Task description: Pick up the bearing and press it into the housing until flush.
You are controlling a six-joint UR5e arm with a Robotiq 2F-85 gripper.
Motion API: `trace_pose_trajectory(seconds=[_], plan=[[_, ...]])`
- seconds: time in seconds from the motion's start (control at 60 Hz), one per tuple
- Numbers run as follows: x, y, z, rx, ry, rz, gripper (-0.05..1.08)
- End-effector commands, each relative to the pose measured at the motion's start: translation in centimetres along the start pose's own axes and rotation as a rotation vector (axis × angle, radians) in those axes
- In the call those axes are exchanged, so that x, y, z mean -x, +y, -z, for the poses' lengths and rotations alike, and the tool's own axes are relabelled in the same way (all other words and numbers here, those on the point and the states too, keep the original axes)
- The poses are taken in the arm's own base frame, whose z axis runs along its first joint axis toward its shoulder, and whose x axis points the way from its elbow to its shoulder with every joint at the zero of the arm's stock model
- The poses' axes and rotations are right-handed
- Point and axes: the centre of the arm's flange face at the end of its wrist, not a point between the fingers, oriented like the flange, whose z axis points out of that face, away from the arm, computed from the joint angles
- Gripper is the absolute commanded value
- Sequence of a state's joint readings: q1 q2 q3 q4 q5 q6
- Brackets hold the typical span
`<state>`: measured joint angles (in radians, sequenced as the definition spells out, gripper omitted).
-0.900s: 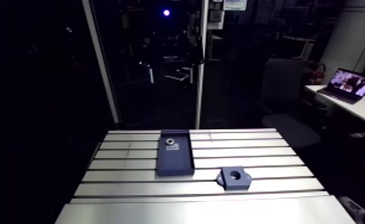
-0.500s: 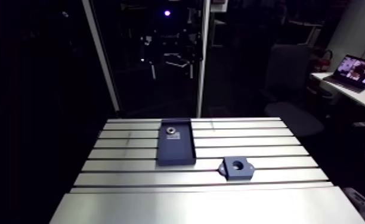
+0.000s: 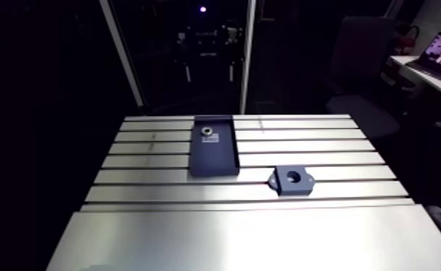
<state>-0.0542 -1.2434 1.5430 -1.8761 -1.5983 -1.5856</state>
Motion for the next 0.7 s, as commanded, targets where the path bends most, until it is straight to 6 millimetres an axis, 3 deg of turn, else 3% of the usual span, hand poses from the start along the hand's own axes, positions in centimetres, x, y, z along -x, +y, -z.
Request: trace_pose_trajectory(seconds=[0.017, 0.25, 0.7], plan=[[-1.4, -0.1, -2.1, -0.002, 0.012, 0.003, 0.01], [-2.3, -0.7, -4.2, -0.004, 0.002, 0.025, 0.02], [-3.6, -1.5, -9.2, -0.003, -0.041, 0.047, 0.24]])
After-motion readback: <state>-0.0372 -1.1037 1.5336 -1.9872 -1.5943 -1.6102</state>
